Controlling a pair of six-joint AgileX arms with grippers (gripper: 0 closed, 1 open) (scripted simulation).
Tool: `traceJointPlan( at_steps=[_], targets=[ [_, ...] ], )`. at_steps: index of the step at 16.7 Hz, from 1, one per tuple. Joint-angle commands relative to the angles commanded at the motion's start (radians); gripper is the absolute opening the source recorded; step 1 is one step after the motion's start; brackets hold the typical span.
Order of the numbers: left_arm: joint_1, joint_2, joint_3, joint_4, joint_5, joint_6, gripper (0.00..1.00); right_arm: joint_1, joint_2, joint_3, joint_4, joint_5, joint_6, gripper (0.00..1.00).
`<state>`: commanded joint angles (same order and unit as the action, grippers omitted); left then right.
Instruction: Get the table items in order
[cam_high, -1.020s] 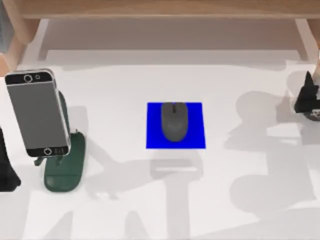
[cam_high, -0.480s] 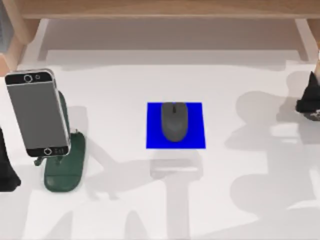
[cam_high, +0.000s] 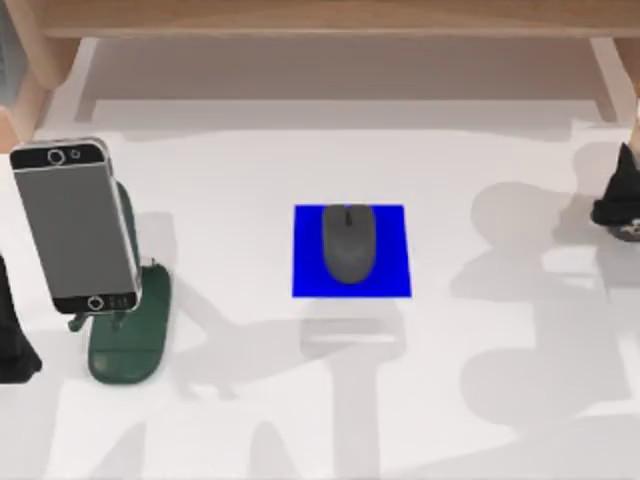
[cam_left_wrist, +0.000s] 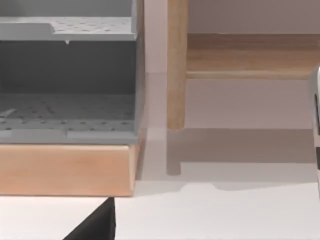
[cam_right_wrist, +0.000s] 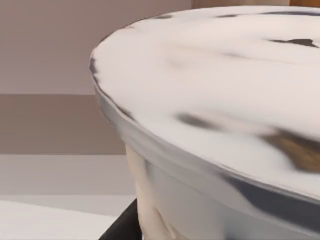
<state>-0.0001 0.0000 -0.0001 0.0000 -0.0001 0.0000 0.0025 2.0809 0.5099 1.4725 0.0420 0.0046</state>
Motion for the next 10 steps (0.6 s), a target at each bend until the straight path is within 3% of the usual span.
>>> traceJointPlan(
  at_steps=[10],
  targets=[
    [0.0, 0.0, 0.0, 0.0, 0.0, 0.0, 1.0, -0.001, -0.015, -0.002, -0.012, 0.0, 0.001, 0.0]
  ],
)
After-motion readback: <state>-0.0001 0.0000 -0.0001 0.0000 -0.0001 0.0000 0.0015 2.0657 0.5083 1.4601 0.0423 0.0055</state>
